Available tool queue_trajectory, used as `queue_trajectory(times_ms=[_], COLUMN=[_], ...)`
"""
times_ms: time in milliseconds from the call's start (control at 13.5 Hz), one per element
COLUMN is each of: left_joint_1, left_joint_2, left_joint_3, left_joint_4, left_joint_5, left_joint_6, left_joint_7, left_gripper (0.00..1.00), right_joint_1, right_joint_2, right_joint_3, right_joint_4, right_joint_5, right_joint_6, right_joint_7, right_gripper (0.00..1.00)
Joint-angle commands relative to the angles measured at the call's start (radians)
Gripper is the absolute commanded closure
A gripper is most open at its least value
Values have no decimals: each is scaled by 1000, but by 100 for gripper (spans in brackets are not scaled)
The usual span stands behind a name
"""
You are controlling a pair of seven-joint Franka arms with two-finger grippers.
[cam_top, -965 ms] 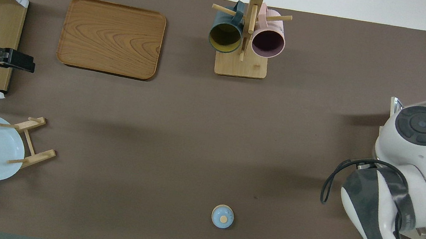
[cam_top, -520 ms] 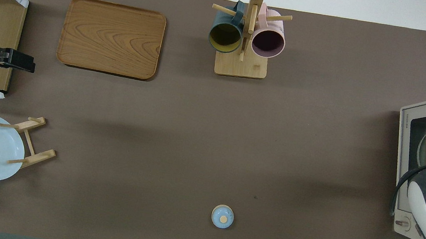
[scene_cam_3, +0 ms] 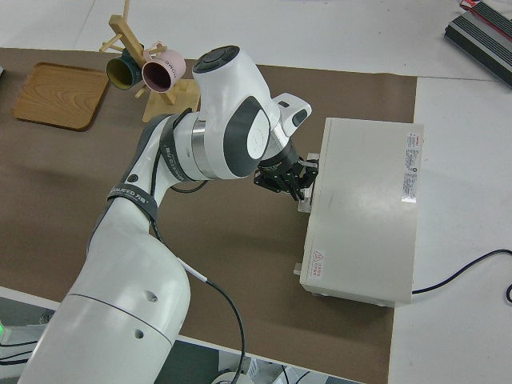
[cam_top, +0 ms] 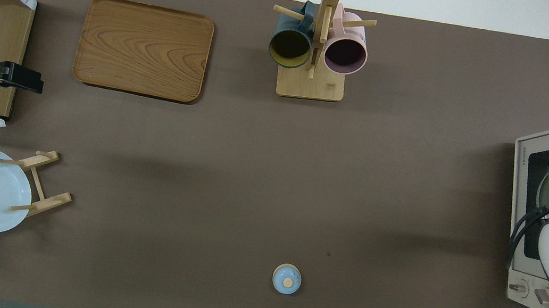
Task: Put corn in oven
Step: 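Push the oven door shut with the right gripper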
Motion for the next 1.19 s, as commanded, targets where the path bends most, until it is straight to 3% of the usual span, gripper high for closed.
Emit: queue_trajectory(times_ms=[0, 148, 223, 371, 520, 891, 1113], left_joint_1=[7, 7, 7, 7, 7, -3, -6], left_joint_2=[-25, -25, -25, -25, -25, -25, -24], left_joint_3=[-2, -2, -2, -2, -2, -4, -4], left_joint_4=[-28, -28, -28, -26, -26, -28, -28], left_joint_5=[20, 20, 20, 20, 20, 20, 20], left_joint_6=[7, 8, 8, 8, 8, 19, 18], left_joint_7=[4, 4, 2, 4, 2, 2, 2], left_gripper=[0, 0, 0, 0, 0, 0, 0], right_joint_1=[52, 73, 73, 64, 62, 27, 71], right_joint_2=[25, 24, 24, 13, 13, 38, 73], right_joint_3=[5, 5, 5, 2, -1, -2, -9], right_joint_4=[124, 189, 214, 249, 264, 301, 346], right_joint_5=[34, 103, 163, 256, 271, 283, 264], right_joint_6=[-125, -203, -233, -289, -297, -265, -261], right_joint_7=[14, 16, 17, 32, 52, 66, 82], right_gripper=[86, 71, 53, 30, 0, 0, 0])
